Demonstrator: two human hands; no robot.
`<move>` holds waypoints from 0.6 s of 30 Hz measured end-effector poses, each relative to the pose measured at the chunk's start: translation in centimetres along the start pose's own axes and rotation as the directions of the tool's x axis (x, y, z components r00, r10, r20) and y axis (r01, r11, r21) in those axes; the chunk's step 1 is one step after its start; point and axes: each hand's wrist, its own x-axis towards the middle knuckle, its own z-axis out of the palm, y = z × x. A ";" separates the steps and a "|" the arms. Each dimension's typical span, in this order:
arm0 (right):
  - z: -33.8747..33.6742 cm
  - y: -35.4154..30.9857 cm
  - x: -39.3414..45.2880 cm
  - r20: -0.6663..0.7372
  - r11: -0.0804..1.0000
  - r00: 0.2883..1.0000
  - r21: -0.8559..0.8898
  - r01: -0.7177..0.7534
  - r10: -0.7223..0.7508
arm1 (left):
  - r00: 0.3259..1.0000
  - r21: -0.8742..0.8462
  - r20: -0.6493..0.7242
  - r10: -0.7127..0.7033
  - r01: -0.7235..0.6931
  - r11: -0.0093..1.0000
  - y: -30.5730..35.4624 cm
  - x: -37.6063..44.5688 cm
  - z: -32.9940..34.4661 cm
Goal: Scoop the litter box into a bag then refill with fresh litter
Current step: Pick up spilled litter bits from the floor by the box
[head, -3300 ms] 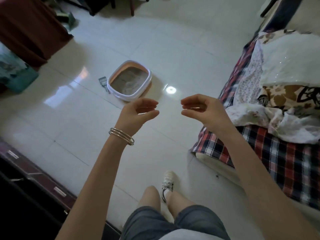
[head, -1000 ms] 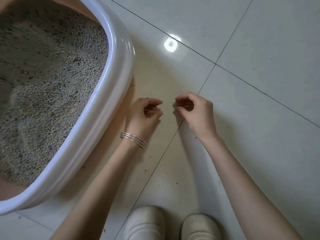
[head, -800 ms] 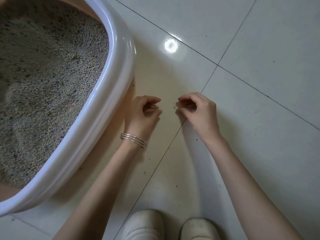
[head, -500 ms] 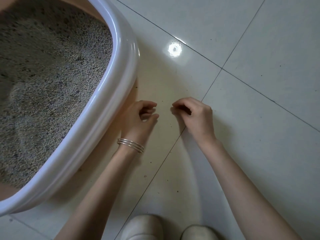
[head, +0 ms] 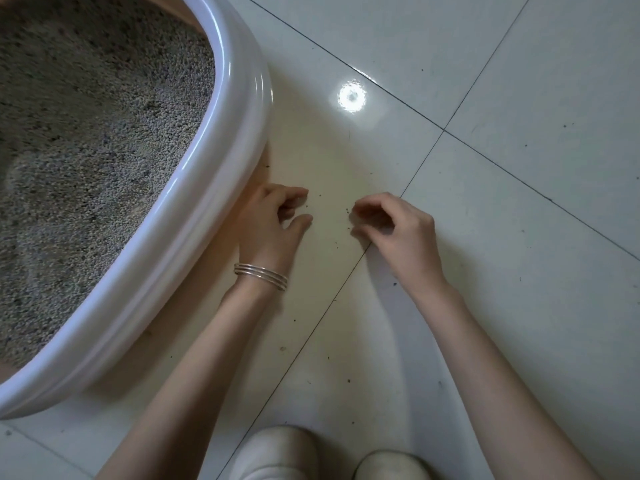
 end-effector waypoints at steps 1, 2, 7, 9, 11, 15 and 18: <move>0.2 -0.1 0.1 -0.008 1.000 1.000 -0.008 0.024 -0.024 | 1.000 0.022 0.000 0.016 -0.016 1.000 0.1 0.1 0.1; 0.4 -0.2 0.2 -0.020 0.999 0.999 -0.013 0.041 -0.042 | 0.999 0.045 -0.003 0.035 -0.035 0.998 0.1 0.1 0.1; 0.9 -0.6 0.7 -0.049 0.998 0.997 -0.013 0.059 -0.060 | 0.997 0.123 -0.008 0.078 -0.077 0.989 0.1 0.9 0.4; 0.7 -0.4 0.7 -0.050 0.999 0.998 0.022 0.038 -0.037 | 0.996 0.131 -0.001 0.093 -0.092 0.987 0.1 1.1 0.5; 0.4 -0.2 0.5 -0.045 0.999 0.998 0.025 0.042 -0.041 | 0.992 0.140 0.014 0.122 -0.123 0.982 0.0 1.2 0.4; 0.7 -0.1 0.5 -0.006 0.996 0.997 -0.018 0.082 -0.082 | 0.975 0.170 0.091 0.205 -0.218 0.961 -0.1 2.2 0.3; 1.3 -0.3 0.9 -0.018 0.995 0.995 -0.019 0.102 -0.103 | 0.958 0.235 0.136 0.254 -0.280 0.931 0.1 3.0 0.6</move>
